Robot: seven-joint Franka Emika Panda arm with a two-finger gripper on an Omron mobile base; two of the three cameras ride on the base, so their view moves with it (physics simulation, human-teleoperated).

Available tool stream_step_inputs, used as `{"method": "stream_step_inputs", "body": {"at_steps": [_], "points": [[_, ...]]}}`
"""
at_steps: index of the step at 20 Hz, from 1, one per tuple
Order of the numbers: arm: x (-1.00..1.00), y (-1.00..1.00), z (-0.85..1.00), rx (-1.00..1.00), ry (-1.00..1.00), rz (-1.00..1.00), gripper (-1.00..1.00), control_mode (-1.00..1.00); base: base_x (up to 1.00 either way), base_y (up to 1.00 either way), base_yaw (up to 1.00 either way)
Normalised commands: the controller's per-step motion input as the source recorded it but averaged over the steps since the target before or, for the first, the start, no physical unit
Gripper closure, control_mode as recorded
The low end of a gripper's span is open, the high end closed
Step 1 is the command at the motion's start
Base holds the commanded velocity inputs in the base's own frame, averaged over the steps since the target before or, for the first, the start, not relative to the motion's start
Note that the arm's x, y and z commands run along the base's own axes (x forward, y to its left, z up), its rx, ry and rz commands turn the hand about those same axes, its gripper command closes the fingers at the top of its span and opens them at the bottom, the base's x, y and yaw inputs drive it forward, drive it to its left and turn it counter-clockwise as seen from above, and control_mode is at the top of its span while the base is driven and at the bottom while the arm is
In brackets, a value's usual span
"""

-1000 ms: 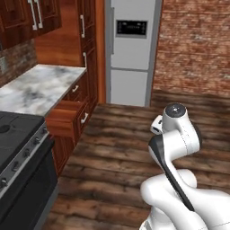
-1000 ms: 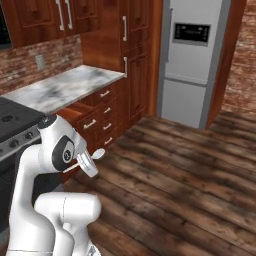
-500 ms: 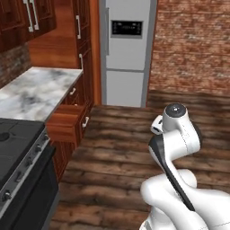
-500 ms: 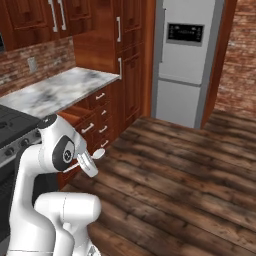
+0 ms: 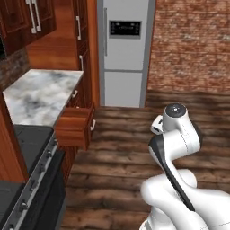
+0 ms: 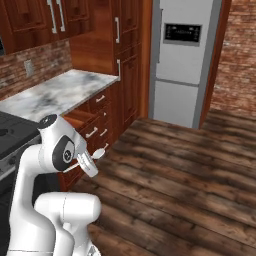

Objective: Organize the utensils by type. Pick up the wooden spoons from the counter and place them in the open cabinet. Then pick up the metallic utensils from the counter and place them in the open drawer.

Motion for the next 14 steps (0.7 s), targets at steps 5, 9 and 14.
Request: {"method": "stream_step_inputs", "body": {"at_steps": [5,9,14], "points": [[0.00,0.00,0.00,0.00,0.00,0.00,1.00,1.00,0.44,0.45,-0.16],[0.00,0.00,0.00,0.00,0.00,0.00,1.00,1.00,0.44,0.49,-0.16],[0.00,0.00,0.00,0.00,0.00,0.00,1.00,1.00,0.49,0.48,-0.16]]}}
